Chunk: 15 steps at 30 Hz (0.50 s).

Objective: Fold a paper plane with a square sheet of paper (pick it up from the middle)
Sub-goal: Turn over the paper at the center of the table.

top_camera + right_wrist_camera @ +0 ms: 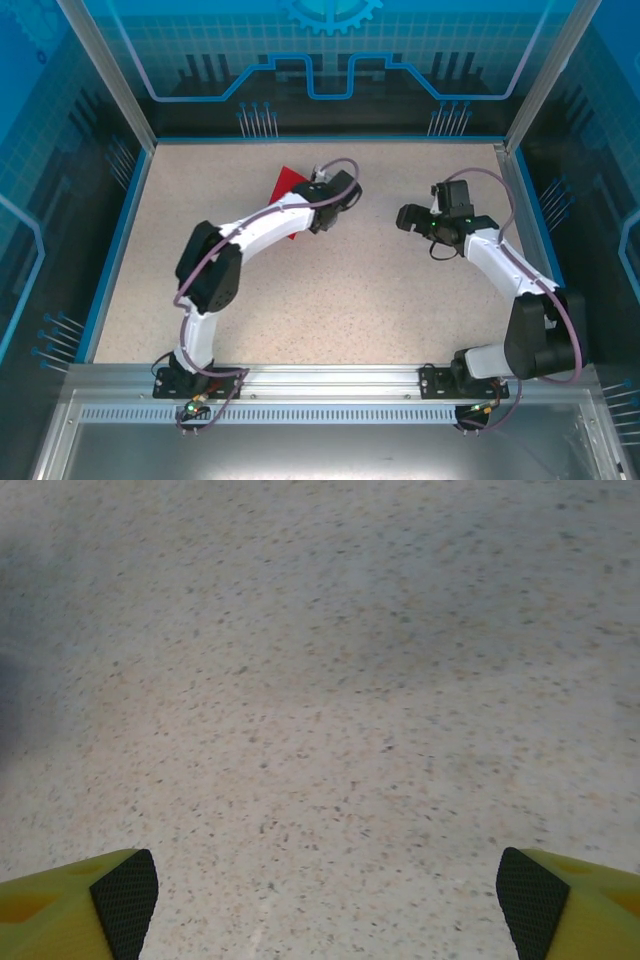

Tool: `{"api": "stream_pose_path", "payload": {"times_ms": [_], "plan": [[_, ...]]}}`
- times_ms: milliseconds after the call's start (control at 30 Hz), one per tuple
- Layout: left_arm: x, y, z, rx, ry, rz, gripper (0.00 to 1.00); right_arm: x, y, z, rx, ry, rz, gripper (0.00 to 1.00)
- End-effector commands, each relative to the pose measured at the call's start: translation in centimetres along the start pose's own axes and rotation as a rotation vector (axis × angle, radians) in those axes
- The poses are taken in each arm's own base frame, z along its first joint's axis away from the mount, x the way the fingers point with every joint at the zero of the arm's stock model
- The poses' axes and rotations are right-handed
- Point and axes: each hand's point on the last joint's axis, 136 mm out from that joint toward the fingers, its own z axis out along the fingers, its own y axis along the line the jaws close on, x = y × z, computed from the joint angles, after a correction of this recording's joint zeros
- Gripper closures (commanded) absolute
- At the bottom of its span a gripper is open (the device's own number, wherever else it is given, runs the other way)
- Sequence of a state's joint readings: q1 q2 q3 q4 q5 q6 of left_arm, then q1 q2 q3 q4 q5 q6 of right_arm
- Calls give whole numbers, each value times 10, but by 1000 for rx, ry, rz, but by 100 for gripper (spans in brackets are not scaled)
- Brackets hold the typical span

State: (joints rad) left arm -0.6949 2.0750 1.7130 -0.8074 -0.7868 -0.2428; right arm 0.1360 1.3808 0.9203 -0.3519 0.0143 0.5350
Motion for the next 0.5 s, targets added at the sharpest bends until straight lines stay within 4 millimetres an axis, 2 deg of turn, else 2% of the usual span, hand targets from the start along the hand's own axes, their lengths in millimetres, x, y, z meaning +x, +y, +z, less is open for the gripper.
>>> {"api": "stream_pose_path", "payload": {"times_ms": [0, 133, 300, 467], "plan": [[-1, 0, 8, -133, -11, 97, 98, -1, -20, -7, 58, -13, 70, 8], [3, -28, 13, -97, -5, 128, 98, 0, -25, -7, 66, 12, 89, 8], [18, -65, 15, 8, 28, 137, 97, 1, -26, -2, 65, 41, 97, 8], [33, -89, 16, 81, 72, 131, 95, 4, -26, 3, 62, 65, 100, 8]]}}
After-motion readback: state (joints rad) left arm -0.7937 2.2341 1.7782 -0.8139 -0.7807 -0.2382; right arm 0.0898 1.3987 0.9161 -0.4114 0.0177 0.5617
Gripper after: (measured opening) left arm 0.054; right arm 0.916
